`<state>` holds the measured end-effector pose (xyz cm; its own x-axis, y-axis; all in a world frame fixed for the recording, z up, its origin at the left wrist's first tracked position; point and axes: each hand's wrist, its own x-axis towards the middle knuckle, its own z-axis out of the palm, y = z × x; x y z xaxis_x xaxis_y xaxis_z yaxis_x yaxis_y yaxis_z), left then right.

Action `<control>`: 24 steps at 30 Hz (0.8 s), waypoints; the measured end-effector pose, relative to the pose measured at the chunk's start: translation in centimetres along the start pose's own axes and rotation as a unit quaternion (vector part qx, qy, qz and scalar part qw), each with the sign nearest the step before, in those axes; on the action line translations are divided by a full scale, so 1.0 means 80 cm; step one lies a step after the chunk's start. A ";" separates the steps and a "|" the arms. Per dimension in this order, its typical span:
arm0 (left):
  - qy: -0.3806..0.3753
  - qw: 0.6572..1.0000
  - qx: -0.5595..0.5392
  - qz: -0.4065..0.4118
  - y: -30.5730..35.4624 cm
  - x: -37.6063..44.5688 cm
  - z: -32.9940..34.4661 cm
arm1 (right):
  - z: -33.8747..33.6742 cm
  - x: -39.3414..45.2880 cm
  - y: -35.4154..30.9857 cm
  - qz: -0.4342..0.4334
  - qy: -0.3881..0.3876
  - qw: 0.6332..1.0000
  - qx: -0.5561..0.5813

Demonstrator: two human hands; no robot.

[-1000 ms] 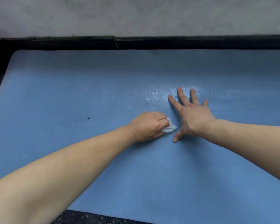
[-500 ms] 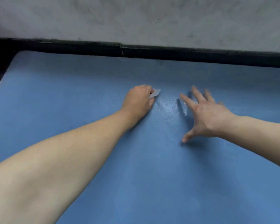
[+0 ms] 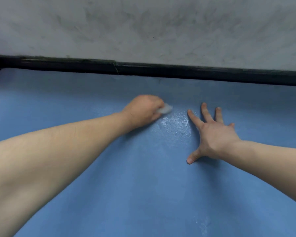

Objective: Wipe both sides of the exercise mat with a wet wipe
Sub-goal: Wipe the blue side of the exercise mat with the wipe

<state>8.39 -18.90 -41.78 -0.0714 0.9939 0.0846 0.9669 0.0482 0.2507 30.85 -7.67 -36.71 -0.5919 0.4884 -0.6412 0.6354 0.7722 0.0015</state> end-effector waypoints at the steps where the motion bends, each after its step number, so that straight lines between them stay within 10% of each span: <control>1: 0.040 0.996 0.009 -0.073 -0.017 0.013 -0.008 | 0.000 0.001 0.000 -0.001 0.000 1.000 -0.003; 4: 0.109 0.955 0.003 -0.277 -0.045 0.040 -0.010 | 0.002 0.004 0.002 -0.002 -0.001 1.000 -0.010; 8: 0.055 0.990 -0.027 -0.128 -0.018 0.054 0.002 | 0.003 0.007 0.003 -0.005 0.001 1.000 -0.011; 12: 0.132 0.946 0.022 -0.295 -0.048 0.074 -0.005 | 0.004 0.009 0.004 -0.008 -0.007 1.000 0.001; 17: 0.048 0.994 -0.013 -0.096 0.007 0.094 0.015 | 0.005 0.008 0.006 -0.009 -0.001 1.000 0.001; 22: 0.132 0.958 0.035 -0.254 -0.011 0.103 0.008 | 0.003 0.008 0.005 -0.009 -0.005 1.000 -0.002; 24: 0.109 0.979 0.009 -0.172 0.018 0.102 0.017 | 0.003 0.008 0.004 -0.009 -0.003 1.000 -0.004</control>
<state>9.52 -10.56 -42.02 -0.4426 0.8736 0.2025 0.8802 0.3800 0.2844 30.80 -7.19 -37.31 -0.5997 0.4718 -0.6463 0.6210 0.7838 -0.0041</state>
